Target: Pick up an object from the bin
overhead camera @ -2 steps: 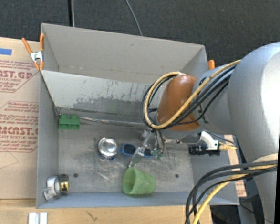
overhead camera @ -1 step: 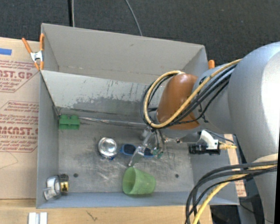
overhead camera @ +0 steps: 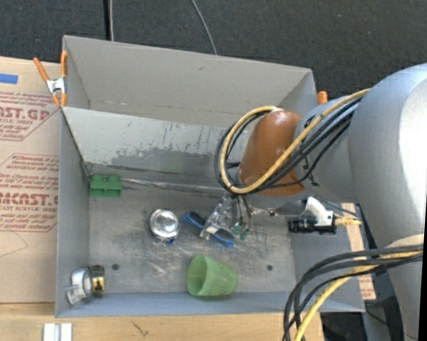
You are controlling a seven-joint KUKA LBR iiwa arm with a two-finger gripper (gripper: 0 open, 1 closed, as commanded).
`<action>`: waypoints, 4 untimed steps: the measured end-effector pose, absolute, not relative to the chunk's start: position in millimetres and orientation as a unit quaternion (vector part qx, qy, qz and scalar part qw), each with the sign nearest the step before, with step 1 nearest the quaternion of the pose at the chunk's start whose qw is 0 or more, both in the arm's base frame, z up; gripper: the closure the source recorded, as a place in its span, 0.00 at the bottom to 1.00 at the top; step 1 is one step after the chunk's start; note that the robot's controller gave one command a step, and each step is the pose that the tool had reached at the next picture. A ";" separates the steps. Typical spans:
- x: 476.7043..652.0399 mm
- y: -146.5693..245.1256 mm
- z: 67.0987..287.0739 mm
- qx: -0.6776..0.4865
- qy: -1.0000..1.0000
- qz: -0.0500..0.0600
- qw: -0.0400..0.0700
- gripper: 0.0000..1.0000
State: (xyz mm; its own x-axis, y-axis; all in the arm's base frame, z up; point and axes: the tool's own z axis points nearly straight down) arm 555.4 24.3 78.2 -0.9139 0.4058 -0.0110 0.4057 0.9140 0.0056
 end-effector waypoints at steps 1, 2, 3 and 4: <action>555.8 24.7 81.8 0.207 0.978 0.001 0.001 1.00; 557.9 25.4 160.1 0.206 0.978 0.001 0.004 1.00; 558.5 26.0 163.2 0.206 0.979 0.001 0.001 1.00; 558.8 26.4 165.5 0.206 0.979 0.000 0.001 1.00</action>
Offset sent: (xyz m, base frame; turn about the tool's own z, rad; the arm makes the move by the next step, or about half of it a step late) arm 0.0001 -0.0002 0.0037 0.0000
